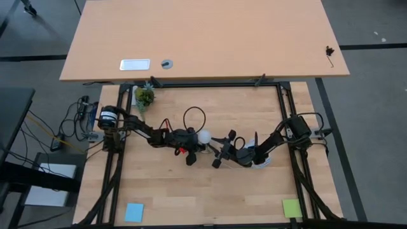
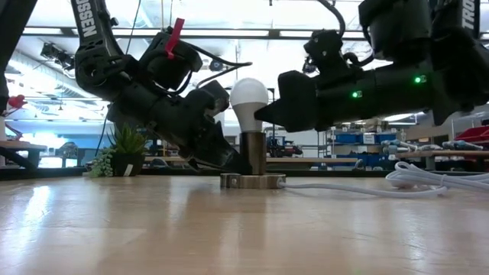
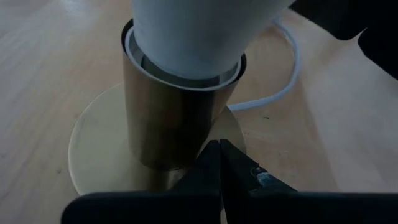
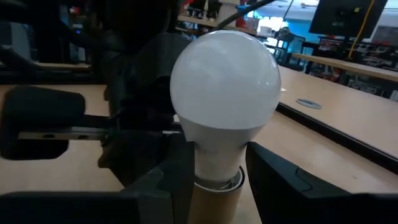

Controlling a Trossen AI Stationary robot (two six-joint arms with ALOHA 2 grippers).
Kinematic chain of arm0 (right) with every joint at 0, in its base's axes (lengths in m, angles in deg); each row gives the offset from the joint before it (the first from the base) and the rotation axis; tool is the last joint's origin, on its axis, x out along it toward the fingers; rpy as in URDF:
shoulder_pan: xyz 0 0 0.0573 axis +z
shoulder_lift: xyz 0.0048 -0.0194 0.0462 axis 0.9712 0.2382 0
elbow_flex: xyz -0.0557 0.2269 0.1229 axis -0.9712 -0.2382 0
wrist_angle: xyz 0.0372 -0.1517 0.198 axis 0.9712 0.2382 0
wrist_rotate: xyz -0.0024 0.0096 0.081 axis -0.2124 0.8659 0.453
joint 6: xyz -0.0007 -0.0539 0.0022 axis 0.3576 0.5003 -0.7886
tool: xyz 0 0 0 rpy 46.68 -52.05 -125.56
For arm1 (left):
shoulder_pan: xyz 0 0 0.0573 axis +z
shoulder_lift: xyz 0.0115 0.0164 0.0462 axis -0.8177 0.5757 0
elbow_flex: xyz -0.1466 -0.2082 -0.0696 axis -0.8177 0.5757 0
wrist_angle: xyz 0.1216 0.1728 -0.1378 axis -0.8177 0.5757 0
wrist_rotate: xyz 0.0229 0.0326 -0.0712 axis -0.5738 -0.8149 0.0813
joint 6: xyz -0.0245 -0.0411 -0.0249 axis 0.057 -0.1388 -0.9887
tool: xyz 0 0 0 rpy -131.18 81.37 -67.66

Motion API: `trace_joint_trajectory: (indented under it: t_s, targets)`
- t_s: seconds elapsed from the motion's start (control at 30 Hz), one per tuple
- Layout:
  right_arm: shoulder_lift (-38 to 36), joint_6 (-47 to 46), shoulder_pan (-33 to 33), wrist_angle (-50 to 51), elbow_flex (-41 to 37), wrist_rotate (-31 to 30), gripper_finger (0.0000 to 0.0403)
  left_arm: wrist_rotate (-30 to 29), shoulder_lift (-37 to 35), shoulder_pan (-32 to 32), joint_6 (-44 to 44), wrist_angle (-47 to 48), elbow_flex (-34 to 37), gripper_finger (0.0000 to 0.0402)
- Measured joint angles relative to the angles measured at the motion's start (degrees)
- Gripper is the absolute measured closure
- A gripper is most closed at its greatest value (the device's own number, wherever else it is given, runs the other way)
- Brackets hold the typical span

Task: Screw lightbulb
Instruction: Remove the lightbulb from the lamp socket

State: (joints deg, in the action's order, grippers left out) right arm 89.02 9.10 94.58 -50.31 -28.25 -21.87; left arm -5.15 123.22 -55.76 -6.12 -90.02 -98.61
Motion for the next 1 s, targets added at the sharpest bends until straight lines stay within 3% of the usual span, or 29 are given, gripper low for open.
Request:
trace_joint_trajectory:
  t_s: [0.17,0.4,0.5,0.67,0.77,0.87,1.0]
  targets:
    - [-0.1,1.6,2.9,0.0,0.0,-0.8,0.0253,0.1,0.1,-0.1,0.7,-0.6,0.0,0.0402]
    - [-4.3,4.3,7.3,0.3,0.0,-14.6,0.0253,0.1,0.1,-0.1,1.9,-0.9,0.0,0.0402]
    - [-7.3,4.3,8.6,0.5,0.0,-15.3,0.0253,0.1,0.1,-0.1,2.1,-0.9,0.0,0.0402]
    - [-12.8,1.5,8.9,3.5,0.0,-13.0,0.0253,-0.4,0.1,-0.3,2.6,-1.0,0.0,0.0402]
    - [-17.1,-3.3,7.6,10.2,0.0,-7.8,0.0255,-0.5,0.1,-0.3,3.7,-1.0,0.0,0.0402]
    - [-21.4,-11.1,5.2,21.1,0.9,0.2,0.0259,-0.5,0.1,-0.3,3.8,-1.1,0.0,0.0402]
    - [-26.0,-19.1,1.1,43.4,6.4,11.9,0.0263,-0.5,0.1,-0.3,3.8,-1.2,0.0,0.0402]
